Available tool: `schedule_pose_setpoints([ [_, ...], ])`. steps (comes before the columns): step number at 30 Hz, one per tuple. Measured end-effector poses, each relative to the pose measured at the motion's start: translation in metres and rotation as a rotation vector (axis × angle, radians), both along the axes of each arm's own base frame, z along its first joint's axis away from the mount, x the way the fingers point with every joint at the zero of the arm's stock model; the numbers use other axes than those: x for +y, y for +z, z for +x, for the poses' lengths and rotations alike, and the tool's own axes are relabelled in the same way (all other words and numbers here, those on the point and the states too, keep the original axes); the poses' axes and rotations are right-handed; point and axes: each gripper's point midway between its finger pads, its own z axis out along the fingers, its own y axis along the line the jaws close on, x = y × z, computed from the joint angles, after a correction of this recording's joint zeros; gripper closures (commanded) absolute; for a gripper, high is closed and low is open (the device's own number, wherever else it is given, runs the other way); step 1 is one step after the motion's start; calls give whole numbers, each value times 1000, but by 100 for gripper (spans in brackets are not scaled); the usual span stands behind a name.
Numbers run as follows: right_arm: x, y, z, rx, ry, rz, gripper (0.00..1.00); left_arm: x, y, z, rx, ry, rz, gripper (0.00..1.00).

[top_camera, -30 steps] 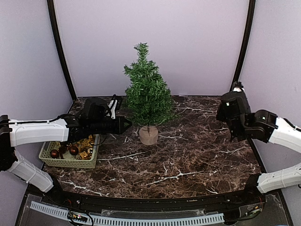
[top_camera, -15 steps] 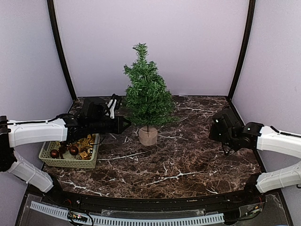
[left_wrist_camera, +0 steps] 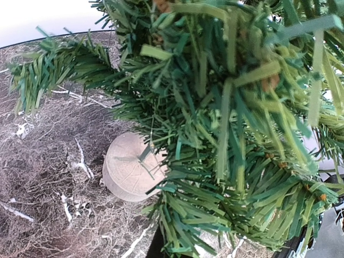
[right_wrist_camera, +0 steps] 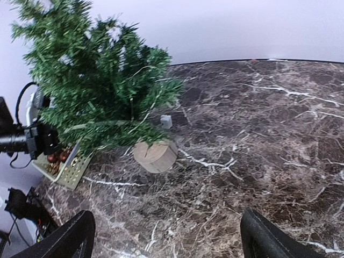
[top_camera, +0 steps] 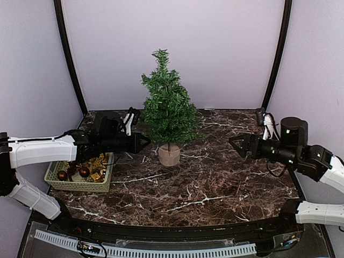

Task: Decorate the small christmas tree

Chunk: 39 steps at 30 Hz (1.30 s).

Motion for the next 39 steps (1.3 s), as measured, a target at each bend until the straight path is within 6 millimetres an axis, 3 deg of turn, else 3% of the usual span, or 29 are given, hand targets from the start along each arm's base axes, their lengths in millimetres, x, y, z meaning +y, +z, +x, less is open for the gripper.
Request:
schedule_pose_setpoints([
  [6, 18, 22, -16, -8, 149, 5, 6, -1, 0, 0, -1, -4, 0, 100],
  [11, 33, 59, -16, -62, 217, 41, 6, -1, 1, -1, -1, -7, -3, 100],
  [15, 48, 78, -10, -97, 278, 26, 7, -1, 1, -1, 0, -8, -3, 100],
  [19, 64, 79, -2, -94, 335, -49, 7, -1, 1, -1, 1, -10, -3, 100],
  [27, 87, 51, 15, -31, 452, -273, 10, -1, 2, -1, 2, -15, 4, 100],
  [29, 94, 44, 16, -11, 495, -302, 16, -1, 3, -1, 2, -15, 4, 100],
  [31, 101, 34, 15, 7, 539, -332, 30, -2, 4, -1, 1, -16, 3, 100],
  [32, 104, 28, 14, 27, 561, -344, 39, -2, 4, -1, 1, -16, 3, 100],
  [34, 111, 18, 13, 61, 599, -365, 69, -2, 4, -1, 2, -18, 3, 100],
  [36, 117, 10, 9, 80, 637, -389, 90, -2, 4, -1, 2, -19, 3, 100],
  [38, 121, 8, 4, 84, 663, -396, 100, -2, 4, -1, 2, -19, 3, 100],
  [39, 122, 8, 1, 89, 673, -397, 100, -2, 4, -1, 2, -19, 3, 100],
])
